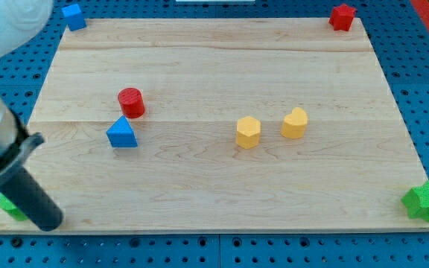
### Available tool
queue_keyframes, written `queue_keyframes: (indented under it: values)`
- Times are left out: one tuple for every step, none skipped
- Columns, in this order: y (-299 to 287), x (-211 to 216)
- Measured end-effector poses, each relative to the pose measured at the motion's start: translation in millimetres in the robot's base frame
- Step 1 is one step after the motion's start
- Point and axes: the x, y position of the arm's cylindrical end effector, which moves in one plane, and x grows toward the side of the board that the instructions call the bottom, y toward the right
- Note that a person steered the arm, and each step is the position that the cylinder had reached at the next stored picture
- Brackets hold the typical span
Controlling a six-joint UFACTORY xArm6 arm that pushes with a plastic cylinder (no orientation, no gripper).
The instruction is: Push green circle a bit left
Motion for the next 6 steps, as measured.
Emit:
queue_keyframes:
  values:
    - [32.7, -13.5]
    - [13.8, -32.6]
    - [-21.9, -33.6]
    - [-43.3, -33.6]
    - [-40.7, -36.8]
    - [-16.6, -79.8]
